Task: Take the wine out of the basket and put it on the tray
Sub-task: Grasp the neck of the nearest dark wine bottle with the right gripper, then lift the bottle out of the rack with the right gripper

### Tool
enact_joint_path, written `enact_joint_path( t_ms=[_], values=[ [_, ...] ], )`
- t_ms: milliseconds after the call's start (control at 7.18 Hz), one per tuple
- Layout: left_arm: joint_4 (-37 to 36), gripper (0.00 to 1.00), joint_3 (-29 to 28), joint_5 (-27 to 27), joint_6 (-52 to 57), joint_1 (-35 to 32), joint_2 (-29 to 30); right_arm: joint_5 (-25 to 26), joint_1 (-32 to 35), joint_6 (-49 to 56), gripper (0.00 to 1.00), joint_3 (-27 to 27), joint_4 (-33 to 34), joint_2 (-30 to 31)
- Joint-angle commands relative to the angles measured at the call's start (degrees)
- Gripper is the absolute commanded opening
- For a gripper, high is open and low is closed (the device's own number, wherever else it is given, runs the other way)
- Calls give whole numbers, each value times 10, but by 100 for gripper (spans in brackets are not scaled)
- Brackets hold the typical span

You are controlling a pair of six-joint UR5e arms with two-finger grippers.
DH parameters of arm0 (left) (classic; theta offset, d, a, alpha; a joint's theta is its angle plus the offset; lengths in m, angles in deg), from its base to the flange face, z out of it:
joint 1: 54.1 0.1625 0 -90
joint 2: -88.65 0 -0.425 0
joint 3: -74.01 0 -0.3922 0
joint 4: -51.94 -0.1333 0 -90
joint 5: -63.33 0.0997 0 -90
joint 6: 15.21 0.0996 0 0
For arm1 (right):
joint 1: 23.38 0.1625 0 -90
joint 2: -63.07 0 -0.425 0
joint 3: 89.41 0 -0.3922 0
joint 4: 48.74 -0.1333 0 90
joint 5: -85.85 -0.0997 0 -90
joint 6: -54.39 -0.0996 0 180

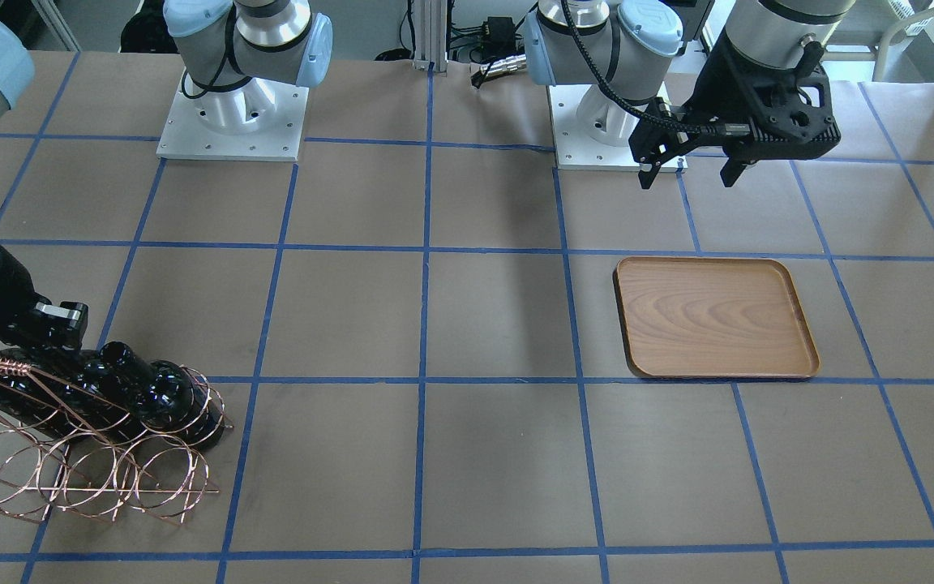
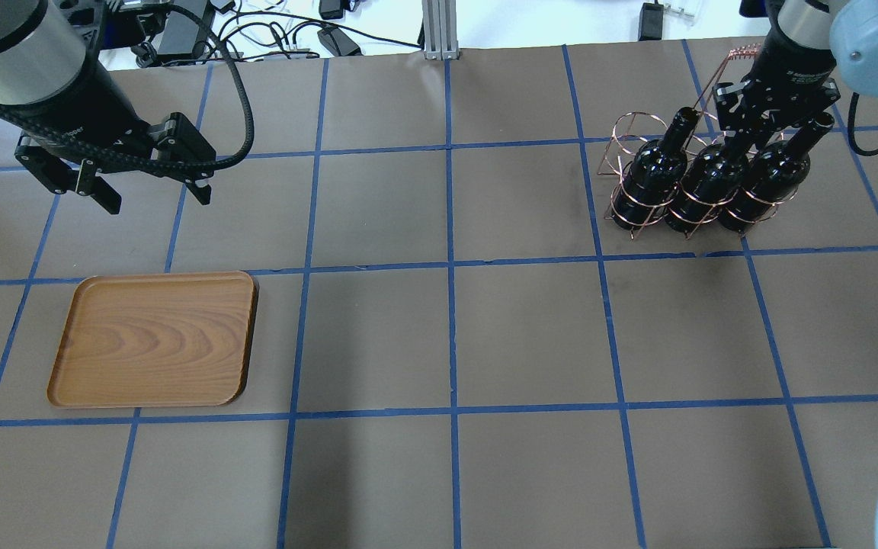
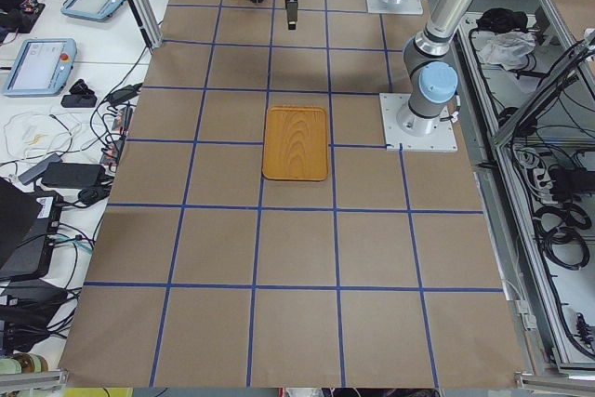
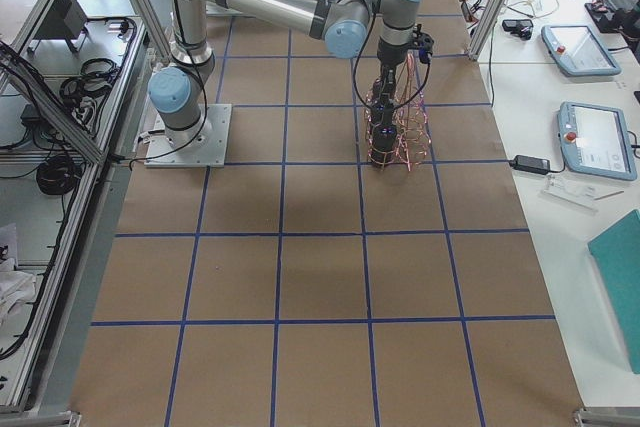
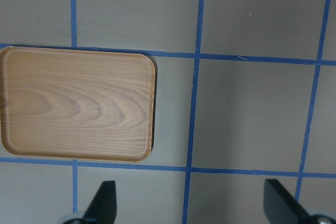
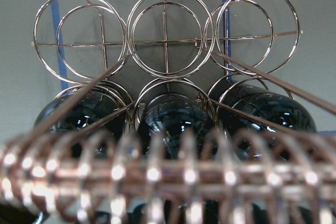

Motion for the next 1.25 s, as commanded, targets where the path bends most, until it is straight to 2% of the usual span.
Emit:
enact_joint_path(
  t_ms=[0,278,557,975,1114],
  values=[
    [0,100,0,-1,0,0,0,-4,0,3,29,0,2,1],
    [1,100,-1,0,0,0,0,-22,1,2,30,11,-1,7],
    [1,100,0,0,0,1,0,-25,7,-1,32,55,-46,45],
    [0,100,4,2,0,0,-1,-12,7,-4,32,140,-202,94],
    [1,100,4,2,0,1,-1,-5,8,-8,32,142,-232,118]
  ],
)
